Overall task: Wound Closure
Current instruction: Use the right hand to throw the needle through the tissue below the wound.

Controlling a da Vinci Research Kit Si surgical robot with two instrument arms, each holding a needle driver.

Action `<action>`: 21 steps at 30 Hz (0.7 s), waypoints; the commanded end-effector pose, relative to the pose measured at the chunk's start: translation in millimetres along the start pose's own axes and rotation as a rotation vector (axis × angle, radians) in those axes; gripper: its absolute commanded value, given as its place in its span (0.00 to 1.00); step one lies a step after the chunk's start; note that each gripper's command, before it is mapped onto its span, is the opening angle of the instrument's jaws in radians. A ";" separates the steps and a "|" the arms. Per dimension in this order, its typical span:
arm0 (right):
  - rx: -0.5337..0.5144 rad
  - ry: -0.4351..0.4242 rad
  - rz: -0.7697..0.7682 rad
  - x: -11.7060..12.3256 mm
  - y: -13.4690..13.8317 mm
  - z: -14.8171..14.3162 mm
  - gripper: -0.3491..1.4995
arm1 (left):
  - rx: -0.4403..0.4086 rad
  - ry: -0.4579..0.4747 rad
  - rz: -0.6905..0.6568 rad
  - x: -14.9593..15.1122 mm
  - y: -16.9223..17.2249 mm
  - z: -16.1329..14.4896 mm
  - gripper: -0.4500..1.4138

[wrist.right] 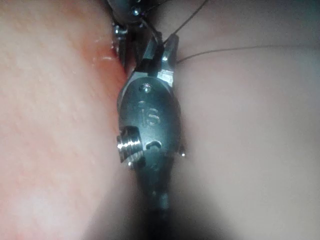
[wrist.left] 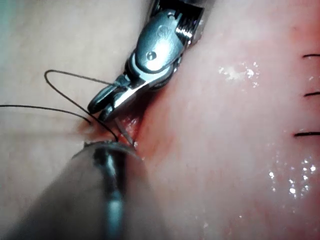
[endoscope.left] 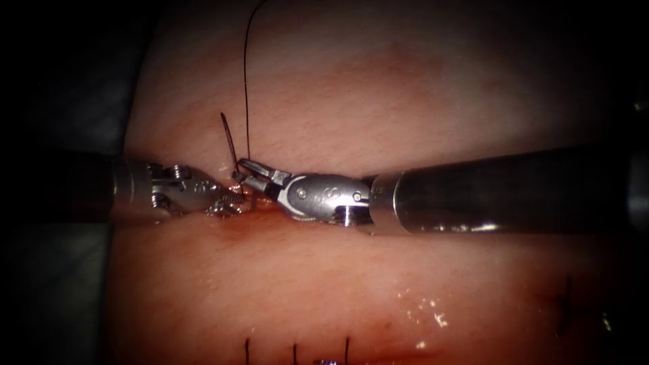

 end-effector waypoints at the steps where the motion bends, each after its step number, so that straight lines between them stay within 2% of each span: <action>1: 0.000 0.000 0.016 -0.1 -0.2 0.6 0.00 | 0.018 0.033 -0.013 0.3 0.0 0.2 0.31; 5: -0.002 0.001 0.037 0.1 0.1 0.7 0.00 | 0.128 0.201 -0.052 1.2 0.7 -3.7 0.32; 8: 0.002 -0.011 0.042 0.1 0.2 0.7 0.00 | 0.160 0.243 -0.048 1.5 1.9 -5.5 0.31; 11: 0.006 -0.029 0.051 0.0 0.6 0.8 0.00 | 0.182 0.245 -0.038 1.9 3.5 -6.3 0.29; 19: 0.014 -0.072 0.152 -0.3 2.0 1.5 0.00 | 0.199 0.257 -0.021 1.8 7.6 -4.3 0.22; 21: 0.024 -0.076 0.234 -0.4 2.3 1.7 0.00 | 0.192 0.256 -0.012 1.7 8.6 -3.0 0.20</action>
